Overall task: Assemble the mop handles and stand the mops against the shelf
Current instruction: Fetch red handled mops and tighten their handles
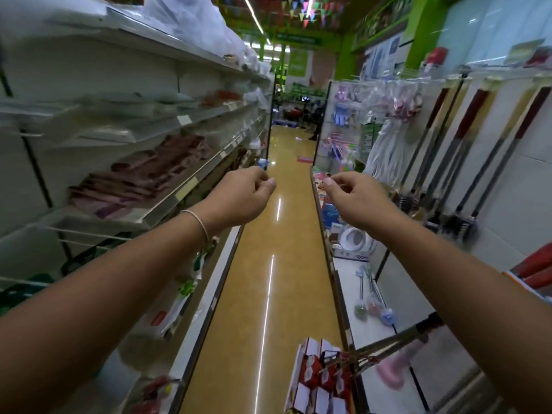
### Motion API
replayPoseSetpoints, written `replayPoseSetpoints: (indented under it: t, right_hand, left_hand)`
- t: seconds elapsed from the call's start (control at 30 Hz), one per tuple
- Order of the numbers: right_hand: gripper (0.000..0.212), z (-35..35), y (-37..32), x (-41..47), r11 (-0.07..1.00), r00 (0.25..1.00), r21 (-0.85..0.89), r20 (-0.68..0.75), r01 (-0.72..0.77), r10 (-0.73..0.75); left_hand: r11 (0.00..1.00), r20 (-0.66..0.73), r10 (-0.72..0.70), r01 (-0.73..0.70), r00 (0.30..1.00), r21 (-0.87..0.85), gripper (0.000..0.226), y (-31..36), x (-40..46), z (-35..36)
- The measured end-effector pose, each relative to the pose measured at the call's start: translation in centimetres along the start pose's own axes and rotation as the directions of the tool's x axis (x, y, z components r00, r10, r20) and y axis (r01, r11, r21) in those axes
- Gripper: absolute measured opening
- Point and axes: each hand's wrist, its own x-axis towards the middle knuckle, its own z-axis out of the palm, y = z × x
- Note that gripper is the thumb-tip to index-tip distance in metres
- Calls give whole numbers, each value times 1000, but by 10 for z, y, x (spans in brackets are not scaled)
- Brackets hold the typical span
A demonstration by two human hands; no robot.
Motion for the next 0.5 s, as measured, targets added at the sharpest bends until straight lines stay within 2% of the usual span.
replayPoseSetpoints:
  t: [0.13, 0.27, 0.5]
  right_hand:
    - [32, 18, 14, 44, 999, 998, -34, -58, -23, 21]
    - [32, 28, 36, 86, 996, 995, -43, -77, -73, 69]
    - [30, 52, 94, 167, 992, 990, -58, -87, -116, 111]
  left_hand:
    - [999, 23, 13, -11, 1000, -52, 35, -26, 53, 16]
    - [997, 110, 32, -24, 993, -70, 39, -44, 93, 46]
    - [996, 154, 39, -26, 987, -82, 41, -78, 174, 111]
